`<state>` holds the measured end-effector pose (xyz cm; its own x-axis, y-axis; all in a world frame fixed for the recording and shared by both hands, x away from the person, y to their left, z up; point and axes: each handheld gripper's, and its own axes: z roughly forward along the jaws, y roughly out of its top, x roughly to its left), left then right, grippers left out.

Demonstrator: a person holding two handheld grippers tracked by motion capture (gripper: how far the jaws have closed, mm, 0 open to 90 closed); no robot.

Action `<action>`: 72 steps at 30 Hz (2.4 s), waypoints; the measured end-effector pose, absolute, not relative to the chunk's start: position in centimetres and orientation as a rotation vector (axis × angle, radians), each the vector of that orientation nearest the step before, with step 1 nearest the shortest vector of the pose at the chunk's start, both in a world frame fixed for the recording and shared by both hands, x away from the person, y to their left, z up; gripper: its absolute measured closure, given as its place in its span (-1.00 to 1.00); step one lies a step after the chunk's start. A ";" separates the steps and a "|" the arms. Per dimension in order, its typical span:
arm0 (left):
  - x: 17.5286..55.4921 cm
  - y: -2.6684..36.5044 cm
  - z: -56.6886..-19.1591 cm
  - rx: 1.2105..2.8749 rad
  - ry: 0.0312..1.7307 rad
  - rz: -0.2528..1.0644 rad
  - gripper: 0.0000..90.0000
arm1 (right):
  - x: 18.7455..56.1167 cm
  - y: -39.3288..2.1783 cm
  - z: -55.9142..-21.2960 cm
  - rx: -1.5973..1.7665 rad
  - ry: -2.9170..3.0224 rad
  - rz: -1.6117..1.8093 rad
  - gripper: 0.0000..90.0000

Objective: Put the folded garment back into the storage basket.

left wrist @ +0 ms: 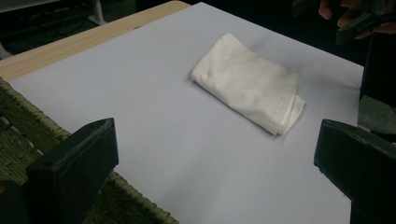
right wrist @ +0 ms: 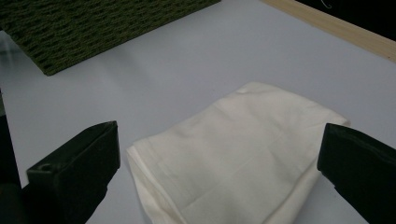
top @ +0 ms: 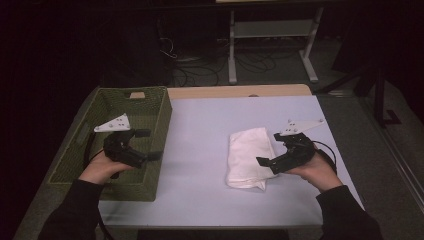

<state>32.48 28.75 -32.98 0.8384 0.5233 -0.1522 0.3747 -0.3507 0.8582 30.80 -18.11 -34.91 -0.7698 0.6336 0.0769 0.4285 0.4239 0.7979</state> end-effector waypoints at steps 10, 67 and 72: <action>32.6 28.5 -33.0 1.957 0.683 0.173 -1.00 | 30.8 -18.4 -35.0 0.930 2.451 1.269 -1.00; 32.2 21.1 -33.0 1.976 0.585 0.100 -1.00 | 30.1 -19.7 -35.8 0.934 2.468 1.272 -1.00; 32.2 20.6 -33.0 1.976 0.582 0.096 -1.00 | 30.1 -19.8 -35.9 0.938 2.468 1.274 -1.00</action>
